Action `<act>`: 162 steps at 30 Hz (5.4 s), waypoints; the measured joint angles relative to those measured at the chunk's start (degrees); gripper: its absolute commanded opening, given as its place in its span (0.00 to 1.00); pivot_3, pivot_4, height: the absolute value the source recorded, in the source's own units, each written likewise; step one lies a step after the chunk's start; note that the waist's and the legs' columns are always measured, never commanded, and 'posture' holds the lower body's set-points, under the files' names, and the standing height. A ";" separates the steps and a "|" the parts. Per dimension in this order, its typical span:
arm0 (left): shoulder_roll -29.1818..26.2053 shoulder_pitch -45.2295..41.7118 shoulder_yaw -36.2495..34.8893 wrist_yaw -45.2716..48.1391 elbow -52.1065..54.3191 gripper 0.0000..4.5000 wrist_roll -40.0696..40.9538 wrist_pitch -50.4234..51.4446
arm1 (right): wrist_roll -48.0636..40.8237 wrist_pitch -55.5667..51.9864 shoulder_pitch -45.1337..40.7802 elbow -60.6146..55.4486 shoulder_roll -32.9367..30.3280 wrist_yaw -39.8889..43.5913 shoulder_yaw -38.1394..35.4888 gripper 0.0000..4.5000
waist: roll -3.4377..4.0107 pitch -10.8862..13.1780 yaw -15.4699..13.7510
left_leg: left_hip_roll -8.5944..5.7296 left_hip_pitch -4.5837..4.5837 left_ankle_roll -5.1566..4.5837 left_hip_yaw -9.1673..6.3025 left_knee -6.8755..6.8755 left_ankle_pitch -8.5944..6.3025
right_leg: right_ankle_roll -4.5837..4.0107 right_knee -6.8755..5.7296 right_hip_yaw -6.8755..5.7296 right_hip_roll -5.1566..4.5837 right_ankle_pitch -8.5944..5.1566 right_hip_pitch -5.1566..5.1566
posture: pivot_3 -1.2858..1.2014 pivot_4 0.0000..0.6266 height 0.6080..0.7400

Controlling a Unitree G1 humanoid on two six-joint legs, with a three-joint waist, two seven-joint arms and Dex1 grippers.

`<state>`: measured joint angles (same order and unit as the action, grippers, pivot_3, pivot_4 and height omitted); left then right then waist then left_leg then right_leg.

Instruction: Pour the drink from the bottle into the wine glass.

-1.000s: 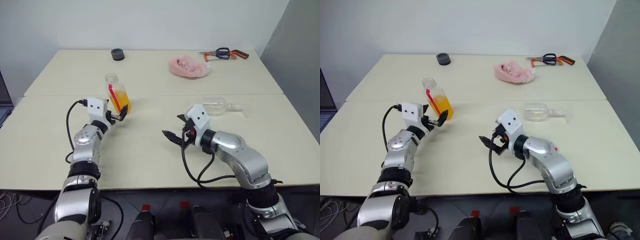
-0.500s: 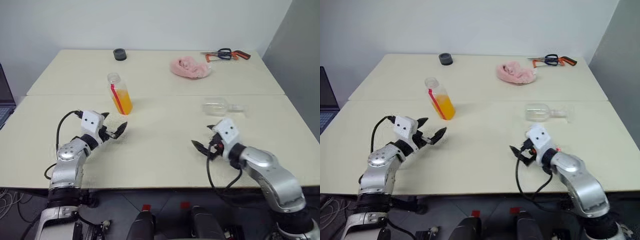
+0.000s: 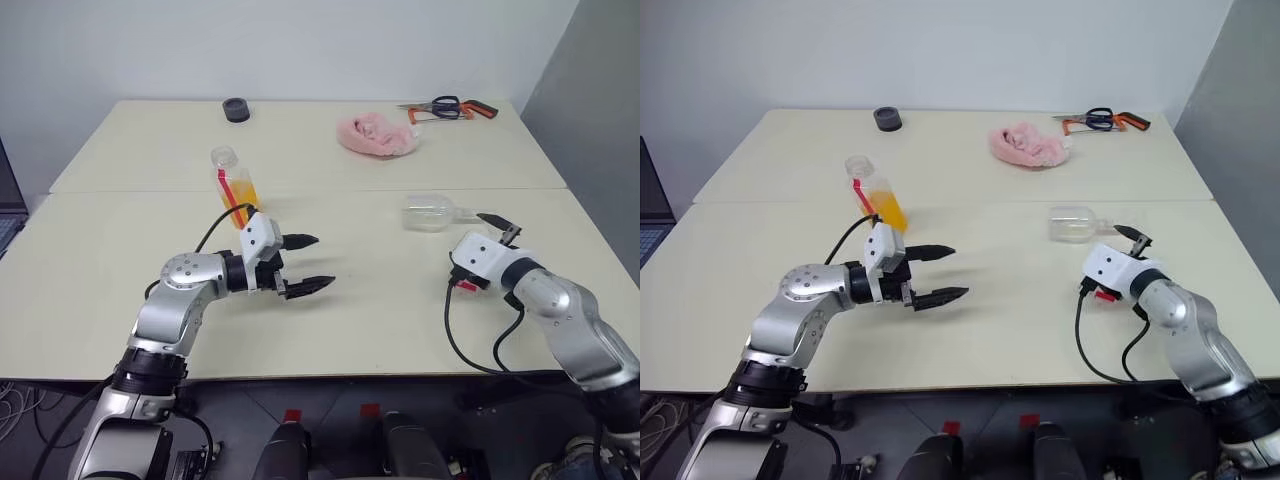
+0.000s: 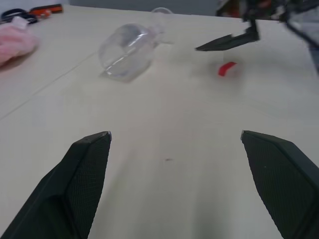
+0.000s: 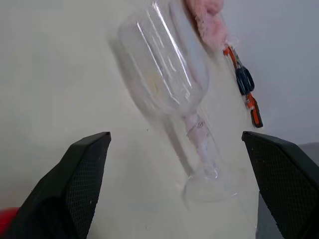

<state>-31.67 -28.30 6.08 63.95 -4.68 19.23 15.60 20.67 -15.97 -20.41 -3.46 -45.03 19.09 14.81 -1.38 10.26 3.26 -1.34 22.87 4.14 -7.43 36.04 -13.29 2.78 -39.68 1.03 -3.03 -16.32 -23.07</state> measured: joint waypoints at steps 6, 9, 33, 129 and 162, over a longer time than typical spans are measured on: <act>1.09 -2.12 1.41 1.05 -3.56 0.99 -1.66 -1.45 | 8.90 9.83 -8.61 17.31 0.46 -3.86 4.17 1.00 | 0.00 0.00 0.02 | 0.00 0.02 0.00 0.02 -0.02 0.00 | 0.00 0.04 0.01 0.00 0.00 -0.02 | 0.52 0.24 1.00; 1.85 -2.87 1.74 1.53 -4.23 0.99 -1.88 -2.16 | 12.79 14.13 -13.79 26.12 2.17 -6.88 6.30 1.00 | 0.00 0.00 0.15 | 0.02 0.02 0.01 0.04 -0.02 0.01 | -0.01 0.04 0.04 0.00 0.00 -0.03 | 0.52 0.24 1.00; 3.04 -2.89 2.03 0.17 -4.13 1.00 -2.62 -2.21 | 21.79 24.44 -31.95 63.10 11.51 -19.27 13.26 0.10 | 0.01 0.00 0.28 | 0.02 0.00 0.10 0.08 -0.03 0.06 | -0.02 0.04 0.12 -0.01 0.01 -0.03 | 0.52 0.24 1.00; -6.86 11.88 -15.55 -12.05 13.37 1.00 11.11 11.71 | -24.11 37.02 -28.17 62.85 50.64 2.41 -15.54 0.02 | 0.13 0.06 1.71 | 0.11 -0.12 0.02 -0.01 -0.14 0.01 | -0.06 -0.18 0.16 0.11 0.00 -0.12 | 0.52 0.24 1.00; -6.14 7.59 -15.41 -16.02 17.46 1.00 12.39 15.22 | -23.63 36.43 -29.15 67.55 50.65 5.93 -13.72 0.99 | 0.13 0.06 1.56 | 0.09 -0.11 0.03 -0.05 -0.13 0.01 | -0.06 -0.16 0.12 0.11 0.00 -0.10 | 0.52 0.24 1.00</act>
<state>-37.82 -20.71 -9.33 47.94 12.78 31.62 30.82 -2.96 20.46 -49.55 64.08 5.62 25.03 1.10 -1.24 10.33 4.82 -1.25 22.76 4.17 -7.48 35.91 -13.28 2.72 -39.84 1.15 -2.92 -16.32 -23.18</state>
